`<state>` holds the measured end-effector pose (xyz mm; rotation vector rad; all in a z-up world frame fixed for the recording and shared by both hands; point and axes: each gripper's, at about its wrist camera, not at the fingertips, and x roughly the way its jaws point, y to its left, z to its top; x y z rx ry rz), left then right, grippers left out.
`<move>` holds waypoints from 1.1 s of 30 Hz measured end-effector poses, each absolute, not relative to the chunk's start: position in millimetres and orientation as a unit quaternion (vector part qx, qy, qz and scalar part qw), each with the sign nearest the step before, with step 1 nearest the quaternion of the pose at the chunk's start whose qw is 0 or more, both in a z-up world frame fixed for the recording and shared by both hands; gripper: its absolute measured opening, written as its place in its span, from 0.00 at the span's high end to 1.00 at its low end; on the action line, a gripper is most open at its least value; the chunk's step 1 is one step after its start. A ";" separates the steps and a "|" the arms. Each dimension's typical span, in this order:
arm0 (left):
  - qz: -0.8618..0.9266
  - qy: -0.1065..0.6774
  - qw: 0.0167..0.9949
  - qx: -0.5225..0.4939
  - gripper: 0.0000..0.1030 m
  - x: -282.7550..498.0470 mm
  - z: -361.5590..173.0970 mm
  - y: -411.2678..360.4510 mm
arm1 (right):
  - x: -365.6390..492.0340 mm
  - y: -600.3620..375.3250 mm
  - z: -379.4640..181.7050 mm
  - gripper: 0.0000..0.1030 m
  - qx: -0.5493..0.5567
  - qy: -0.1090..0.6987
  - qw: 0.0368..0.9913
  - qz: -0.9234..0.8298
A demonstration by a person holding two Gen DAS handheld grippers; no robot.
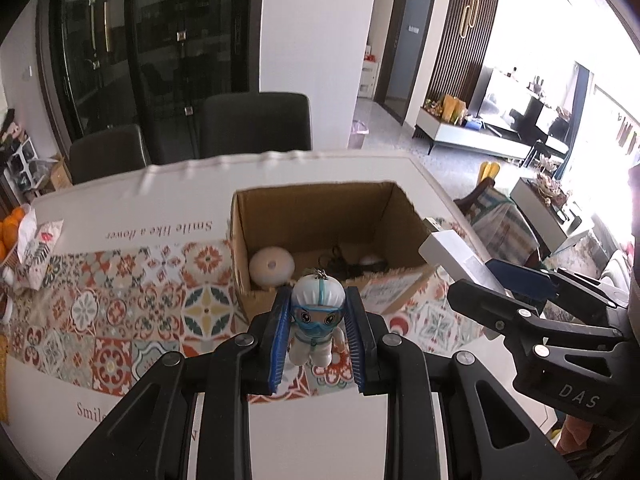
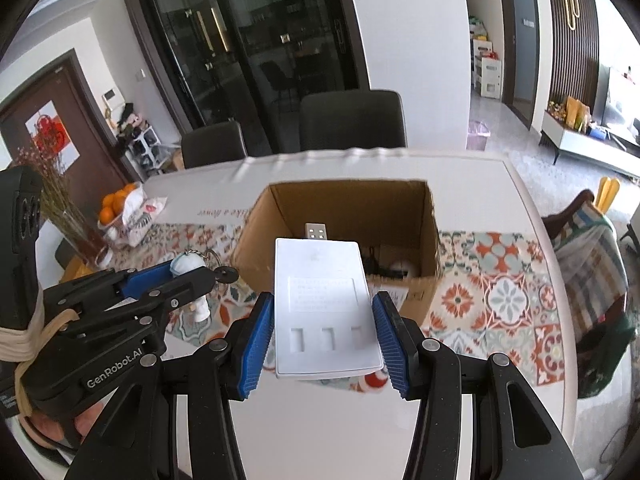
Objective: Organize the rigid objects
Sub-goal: 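Lift the charger and keychain and carry both tools over the box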
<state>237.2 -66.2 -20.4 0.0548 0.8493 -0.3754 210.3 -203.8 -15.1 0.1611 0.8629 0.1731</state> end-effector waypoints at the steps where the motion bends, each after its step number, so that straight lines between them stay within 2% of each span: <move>1: -0.181 0.407 0.895 0.026 0.74 238.6 -18.5 -66.3 | 212.2 -204.3 -12.3 0.51 0.078 0.413 0.903 0.084; 18: -0.175 0.387 0.905 0.035 0.74 287.9 1.8 -79.1 | 257.7 -210.3 8.3 0.51 0.068 0.390 0.915 0.080; 33: -0.168 0.431 0.886 0.034 0.74 346.5 -24.6 -94.0 | 321.8 -221.6 -20.9 0.51 0.065 0.440 0.893 0.069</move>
